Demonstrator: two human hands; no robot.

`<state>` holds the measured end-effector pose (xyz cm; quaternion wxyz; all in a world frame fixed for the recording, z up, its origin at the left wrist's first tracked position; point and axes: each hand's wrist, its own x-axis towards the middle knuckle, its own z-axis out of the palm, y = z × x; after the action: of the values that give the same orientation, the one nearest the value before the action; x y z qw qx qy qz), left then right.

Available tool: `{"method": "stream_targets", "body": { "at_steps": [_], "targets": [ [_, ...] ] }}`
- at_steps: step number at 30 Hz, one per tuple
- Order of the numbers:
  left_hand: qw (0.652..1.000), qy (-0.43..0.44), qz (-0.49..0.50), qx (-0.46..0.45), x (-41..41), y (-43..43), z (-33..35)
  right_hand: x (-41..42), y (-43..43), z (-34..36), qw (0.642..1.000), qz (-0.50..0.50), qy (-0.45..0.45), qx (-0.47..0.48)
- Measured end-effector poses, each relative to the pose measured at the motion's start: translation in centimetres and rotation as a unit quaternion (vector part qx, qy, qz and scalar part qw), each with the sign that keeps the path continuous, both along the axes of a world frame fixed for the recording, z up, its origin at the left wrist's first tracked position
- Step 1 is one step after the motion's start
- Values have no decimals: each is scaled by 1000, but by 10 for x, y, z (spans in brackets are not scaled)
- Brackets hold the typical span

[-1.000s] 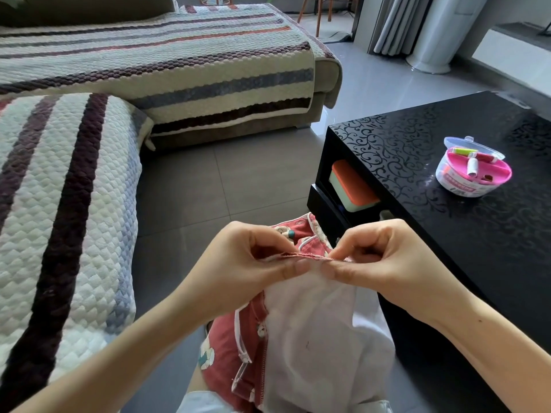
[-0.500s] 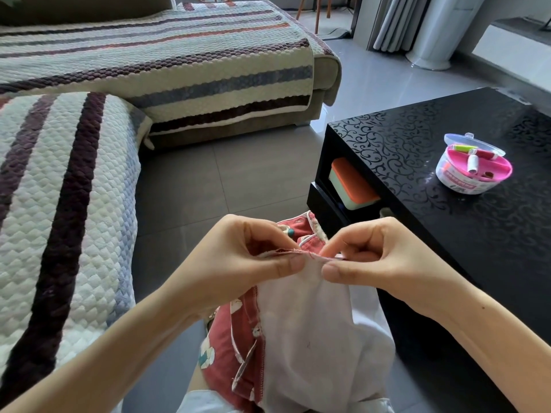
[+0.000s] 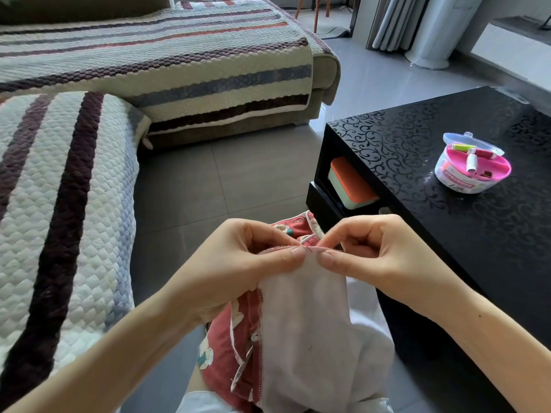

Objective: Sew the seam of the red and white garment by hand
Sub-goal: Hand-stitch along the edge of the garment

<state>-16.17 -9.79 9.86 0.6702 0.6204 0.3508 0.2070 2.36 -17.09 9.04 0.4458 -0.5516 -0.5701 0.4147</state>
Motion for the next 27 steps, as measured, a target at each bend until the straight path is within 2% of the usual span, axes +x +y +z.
{"method": "stream_targets", "body": {
  "at_steps": [4, 7, 11, 27],
  "targets": [
    [1000, 7, 25, -1, -1, 1, 2, 0, -5, 0, 994, -11, -61, 95],
    [999, 14, 42, -3, -2, 2, 1, -2, -15, 0, 977, -23, -150, 149],
    [998, 25, 55, -2, -2, 3, 1, -6, -18, -3, 961, -28, -222, 164],
    [998, 36, 52, 5, -2, 4, 1, -7, -10, -2, 959, -48, -238, 146]
  ]
}}
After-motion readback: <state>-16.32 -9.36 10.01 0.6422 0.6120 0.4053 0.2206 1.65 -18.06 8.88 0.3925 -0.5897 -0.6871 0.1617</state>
